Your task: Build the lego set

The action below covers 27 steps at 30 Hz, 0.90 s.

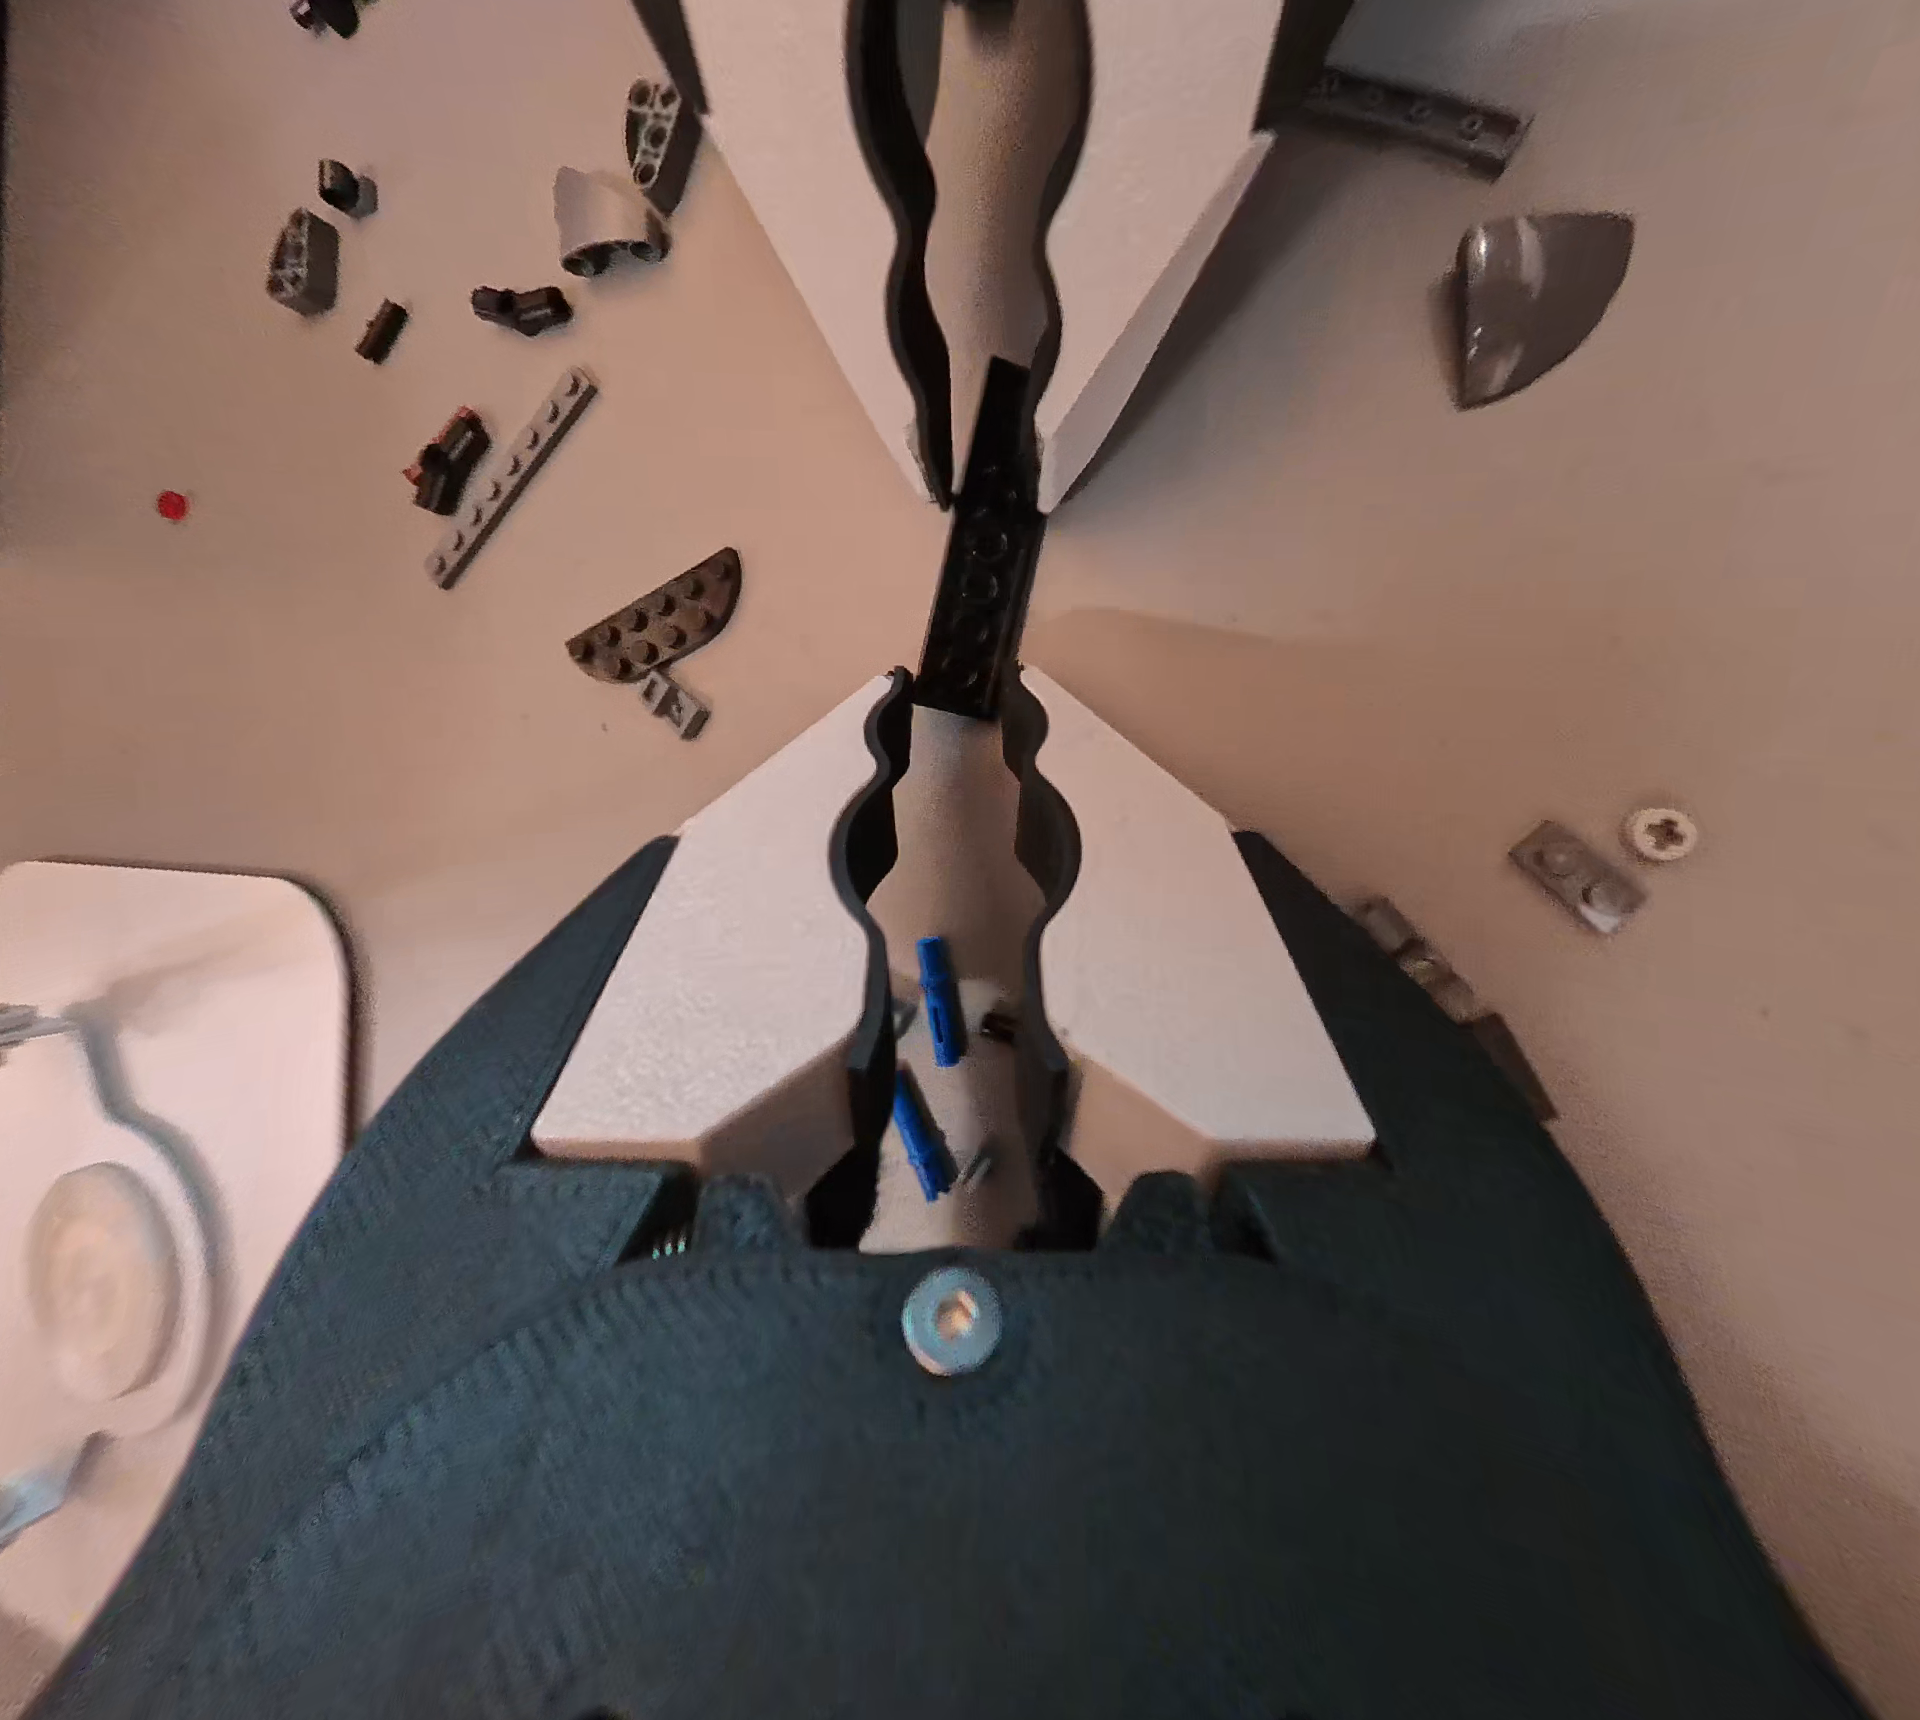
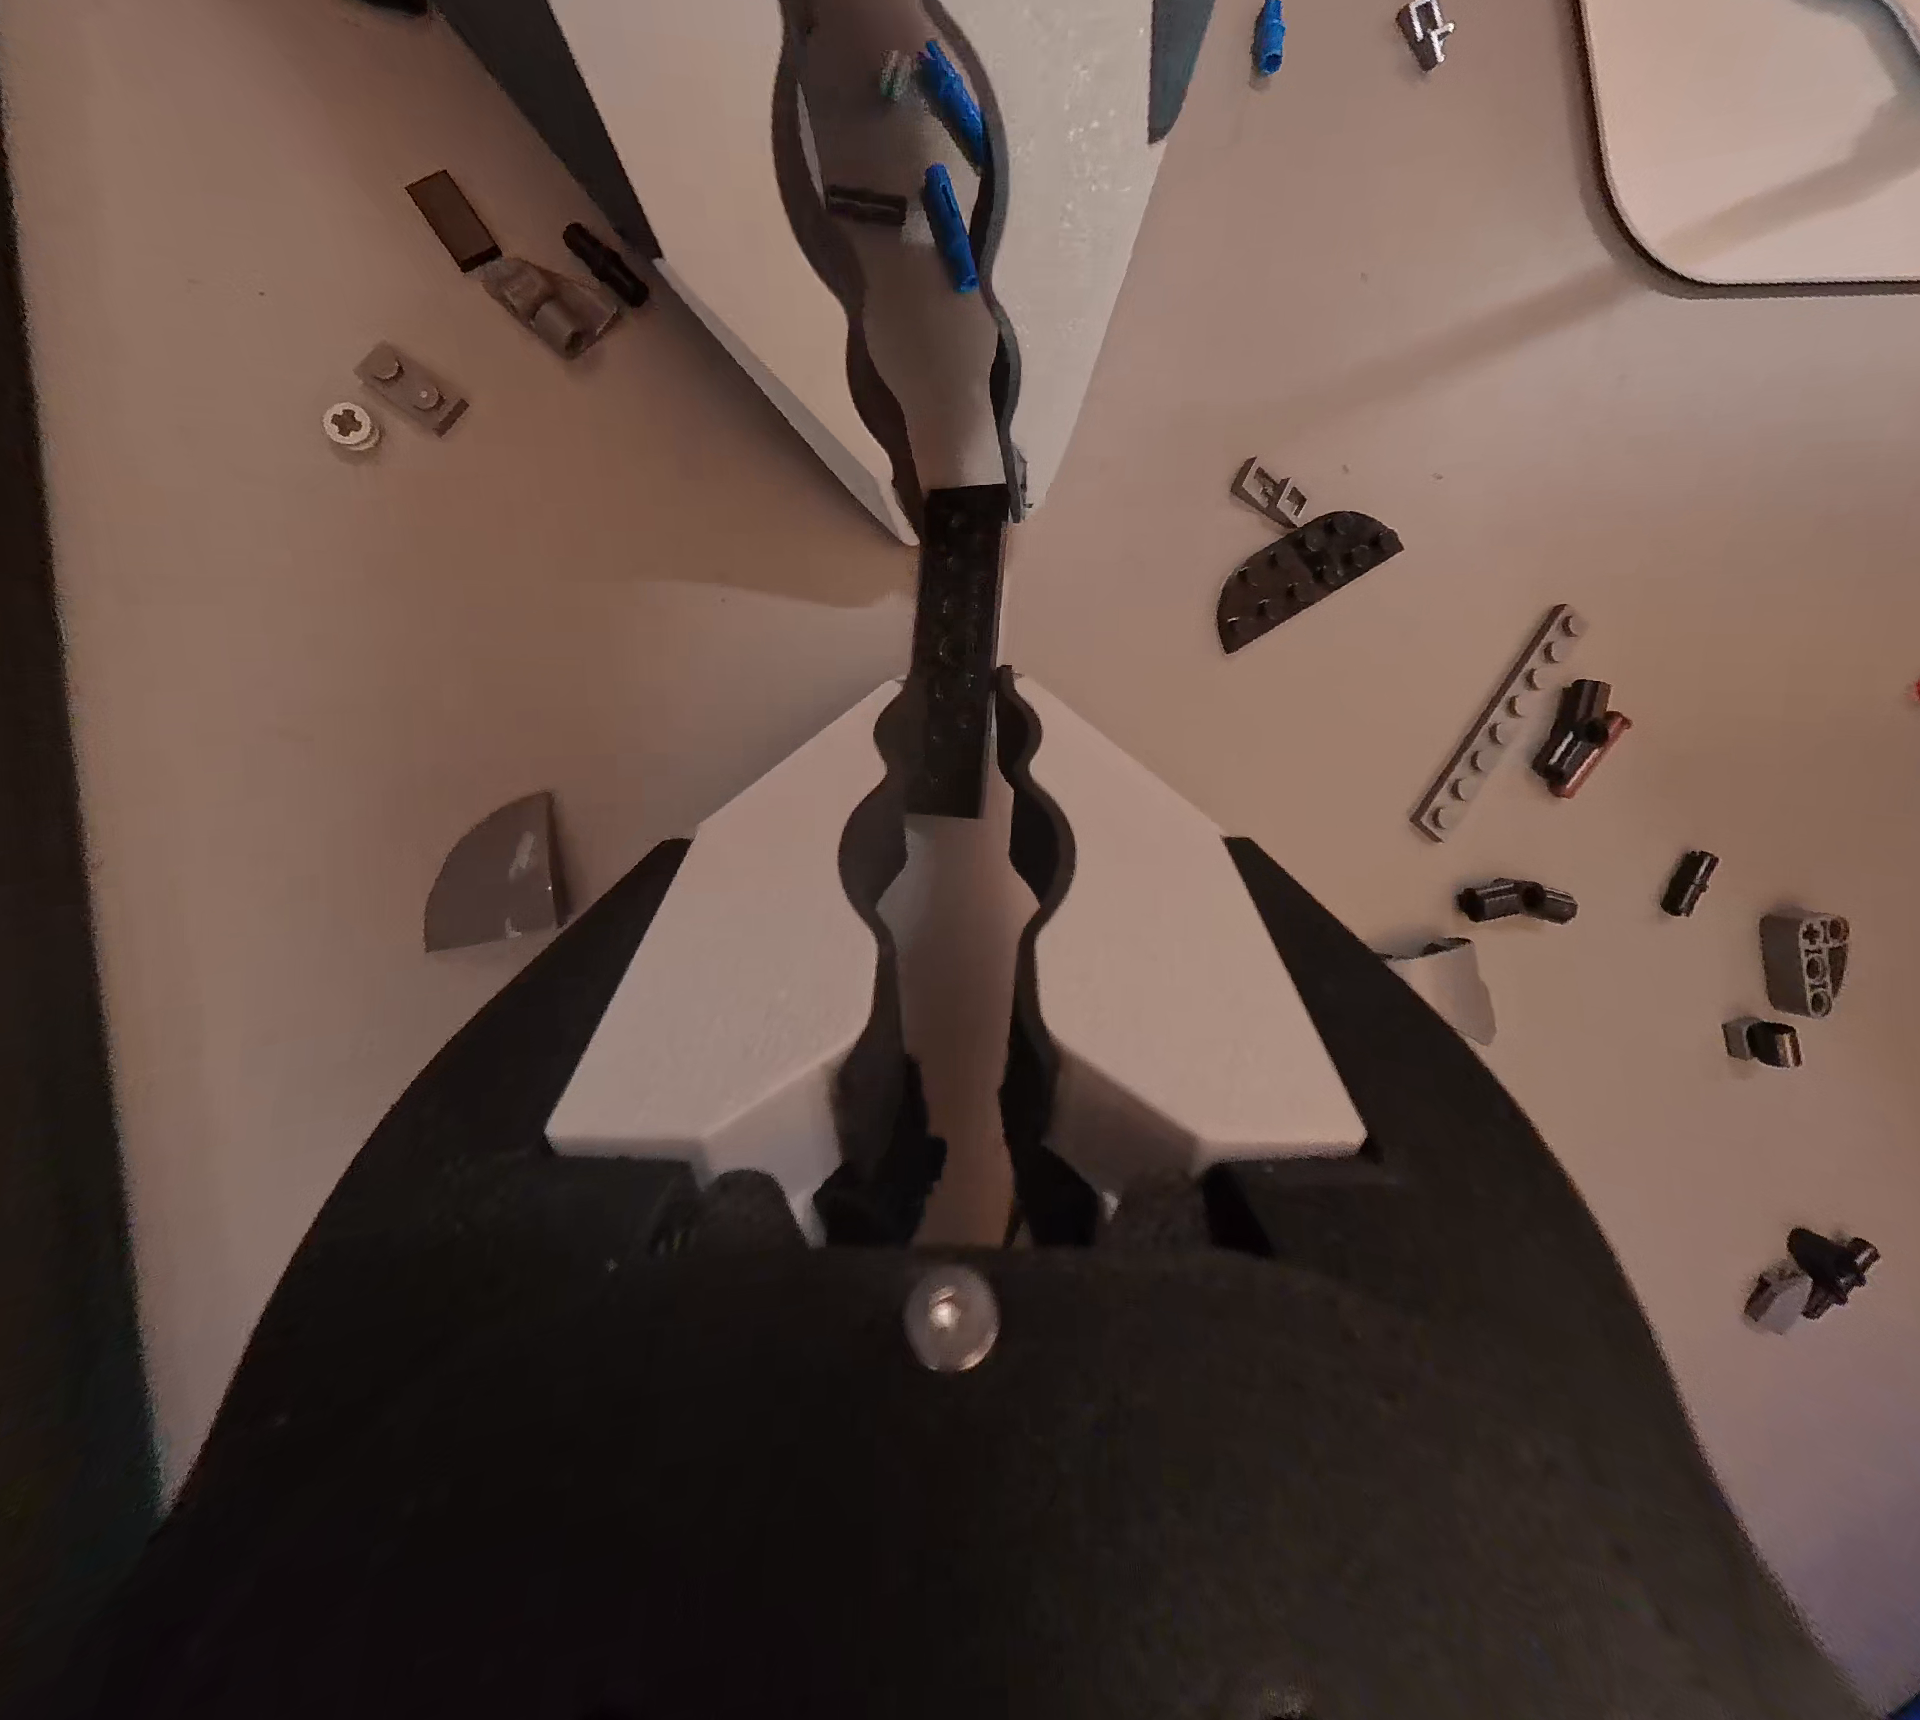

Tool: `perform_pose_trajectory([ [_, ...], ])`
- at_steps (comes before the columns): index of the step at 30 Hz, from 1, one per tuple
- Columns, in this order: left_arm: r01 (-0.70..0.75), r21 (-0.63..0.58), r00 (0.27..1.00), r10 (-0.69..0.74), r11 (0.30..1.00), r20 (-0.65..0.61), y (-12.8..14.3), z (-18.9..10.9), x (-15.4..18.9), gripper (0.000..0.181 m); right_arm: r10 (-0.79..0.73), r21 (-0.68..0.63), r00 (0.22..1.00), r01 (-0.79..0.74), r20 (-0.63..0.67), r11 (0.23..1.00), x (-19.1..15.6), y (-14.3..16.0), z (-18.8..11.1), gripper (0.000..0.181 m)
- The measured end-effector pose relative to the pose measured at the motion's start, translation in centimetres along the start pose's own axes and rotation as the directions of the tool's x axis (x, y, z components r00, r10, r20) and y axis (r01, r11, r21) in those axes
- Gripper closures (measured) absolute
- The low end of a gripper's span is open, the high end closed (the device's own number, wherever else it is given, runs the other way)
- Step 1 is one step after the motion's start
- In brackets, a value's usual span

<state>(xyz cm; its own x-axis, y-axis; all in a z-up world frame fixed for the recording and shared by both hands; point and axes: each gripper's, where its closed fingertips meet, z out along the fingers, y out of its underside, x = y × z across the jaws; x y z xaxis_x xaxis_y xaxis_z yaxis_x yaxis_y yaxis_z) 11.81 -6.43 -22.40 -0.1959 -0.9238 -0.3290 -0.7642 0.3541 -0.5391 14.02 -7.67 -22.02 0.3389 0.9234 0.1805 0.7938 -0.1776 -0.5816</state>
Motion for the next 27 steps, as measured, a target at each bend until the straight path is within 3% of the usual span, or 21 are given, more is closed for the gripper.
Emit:
perform_pose_trajectory([
  [6,-0.152,-0.024,0.979,0.153,0.988,0.131,-1.0,-0.4,-0.6,0.166,0.055,-0.015,0.998,-0.055,0.023,0.998,0.1,0.6,0.2,0.161],
  [9,-0.186,-0.023,0.968,0.187,0.982,0.165,-1.4,-0.5,-0.7,0.166,0.052,-0.026,0.999,-0.052,-0.002,0.998,0.5,0.9,0.0,0.167],
  [16,-0.022,0.092,0.99,0.009,0.996,0.142,-1.9,-1.4,-1.9,0.165,-0.106,-0.023,0.982,0.103,-0.16,0.994,1.8,-0.1,-0.8,0.167],
  [19,0.052,0.129,0.996,-0.061,0.99,0.066,-1.9,-1.4,-1.5,0.163,-0.186,-0.058,0.954,0.177,-0.234,0.982,2.4,-0.4,-1.0,0.166],
  [21,0.032,0.114,0.995,-0.042,0.993,0.091,-1.5,-1.4,-1.8,0.172,-0.229,-0.067,0.94,0.219,-0.252,0.973,2.3,-0.6,-1.0,0.166],
  [27,-0.048,0.07,0.988,0.037,0.996,0.149,-1.4,-1.3,-1.9,0.174,-0.212,-0.07,0.943,0.201,-0.257,0.977,2.5,-0.5,-0.8,0.167],
])
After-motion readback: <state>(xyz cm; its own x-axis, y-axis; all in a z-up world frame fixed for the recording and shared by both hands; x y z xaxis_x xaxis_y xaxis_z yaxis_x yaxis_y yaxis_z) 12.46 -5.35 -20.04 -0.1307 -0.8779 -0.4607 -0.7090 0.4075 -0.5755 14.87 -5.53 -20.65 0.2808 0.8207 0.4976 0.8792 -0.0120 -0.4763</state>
